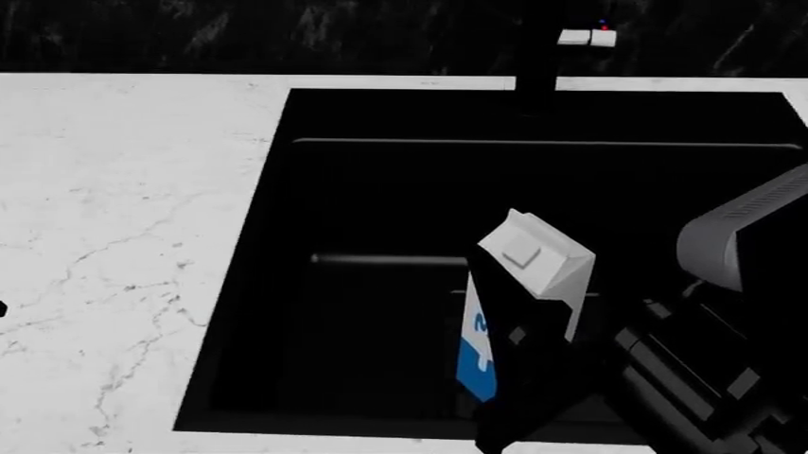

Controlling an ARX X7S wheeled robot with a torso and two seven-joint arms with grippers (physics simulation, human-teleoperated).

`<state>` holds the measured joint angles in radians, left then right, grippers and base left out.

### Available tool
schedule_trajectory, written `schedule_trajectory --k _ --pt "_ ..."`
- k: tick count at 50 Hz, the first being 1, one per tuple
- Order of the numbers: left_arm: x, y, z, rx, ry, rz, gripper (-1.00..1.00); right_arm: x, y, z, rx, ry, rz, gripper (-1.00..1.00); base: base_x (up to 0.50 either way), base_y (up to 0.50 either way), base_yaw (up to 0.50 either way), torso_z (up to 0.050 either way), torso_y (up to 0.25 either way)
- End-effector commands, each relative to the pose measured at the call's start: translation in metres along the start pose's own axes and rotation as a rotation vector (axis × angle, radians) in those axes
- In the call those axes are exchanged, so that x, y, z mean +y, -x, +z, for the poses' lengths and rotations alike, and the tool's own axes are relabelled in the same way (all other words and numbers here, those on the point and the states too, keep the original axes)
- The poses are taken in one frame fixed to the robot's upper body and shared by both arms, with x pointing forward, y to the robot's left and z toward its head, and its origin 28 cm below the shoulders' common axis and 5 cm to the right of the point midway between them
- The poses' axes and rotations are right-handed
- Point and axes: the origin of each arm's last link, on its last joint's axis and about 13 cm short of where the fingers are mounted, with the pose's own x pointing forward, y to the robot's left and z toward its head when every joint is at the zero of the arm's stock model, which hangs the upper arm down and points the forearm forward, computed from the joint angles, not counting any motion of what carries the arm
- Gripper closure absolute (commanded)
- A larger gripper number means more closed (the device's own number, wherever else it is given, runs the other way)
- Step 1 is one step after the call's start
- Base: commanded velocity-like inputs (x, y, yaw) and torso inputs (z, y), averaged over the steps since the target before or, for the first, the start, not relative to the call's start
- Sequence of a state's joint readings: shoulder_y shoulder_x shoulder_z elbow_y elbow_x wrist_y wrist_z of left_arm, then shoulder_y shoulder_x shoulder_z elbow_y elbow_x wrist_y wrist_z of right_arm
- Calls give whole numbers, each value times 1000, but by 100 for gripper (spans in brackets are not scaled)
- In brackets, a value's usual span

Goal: Place the eggs and milk next to the bowl.

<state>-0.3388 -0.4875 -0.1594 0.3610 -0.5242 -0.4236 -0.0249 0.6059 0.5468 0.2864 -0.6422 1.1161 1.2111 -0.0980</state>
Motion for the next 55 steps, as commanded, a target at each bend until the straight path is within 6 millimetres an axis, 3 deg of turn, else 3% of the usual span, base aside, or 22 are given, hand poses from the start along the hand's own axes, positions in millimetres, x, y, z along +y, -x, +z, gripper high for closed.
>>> schedule_trajectory --k 1,55 --pt "0 2 0 1 9 -9 -100 0 3 6 -20 24 1 100 0 500 0 0 0" --pt "0 2 2 -7 10 -7 -100 1 4 8 -26 23 15 100 -1 500 0 1 1"
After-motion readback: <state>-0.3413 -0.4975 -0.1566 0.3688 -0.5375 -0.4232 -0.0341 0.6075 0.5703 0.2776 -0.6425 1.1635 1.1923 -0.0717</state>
